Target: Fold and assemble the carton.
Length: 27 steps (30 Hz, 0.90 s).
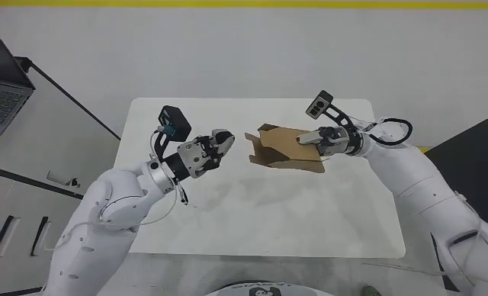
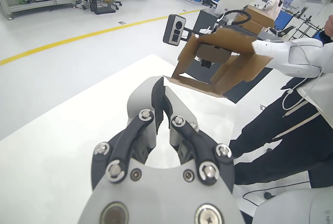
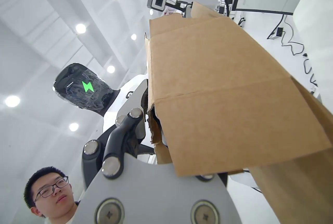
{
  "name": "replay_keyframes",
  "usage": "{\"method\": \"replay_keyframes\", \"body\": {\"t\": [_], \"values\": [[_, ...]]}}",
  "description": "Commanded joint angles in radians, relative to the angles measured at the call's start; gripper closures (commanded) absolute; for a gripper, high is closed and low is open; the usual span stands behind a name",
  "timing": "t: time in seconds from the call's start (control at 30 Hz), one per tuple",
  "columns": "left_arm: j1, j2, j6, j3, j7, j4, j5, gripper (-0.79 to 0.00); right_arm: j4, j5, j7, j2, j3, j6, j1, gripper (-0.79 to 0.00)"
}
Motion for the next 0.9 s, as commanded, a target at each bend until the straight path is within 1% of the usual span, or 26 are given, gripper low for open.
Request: {"method": "replay_keyframes", "body": {"t": [0.0,0.17,0.27,0.57,0.87], "values": [[0.0,0.001,-0.016,0.002,-0.018,-0.022,-0.017,0.0,0.001,-0.018,0.0,0.002,0.007,-0.005,-0.003,0.0],[-0.016,0.003,-0.022,0.031,-0.084,-0.054,-0.05,0.0,-0.007,-0.042,0.0,0.003,0.025,-0.012,-0.014,0.0],[-0.037,0.001,-0.013,0.058,-0.108,-0.05,-0.056,0.0,-0.02,-0.045,0.0,0.003,0.034,-0.012,-0.023,0.0],[-0.099,-0.005,0.012,0.112,-0.106,-0.022,-0.042,0.0,-0.081,-0.075,0.0,0.008,0.038,-0.021,-0.041,0.0],[-0.122,-0.008,0.022,0.13,-0.096,-0.006,-0.037,0.0,-0.114,-0.09,0.0,0.019,0.035,-0.034,-0.047,0.0]]}}
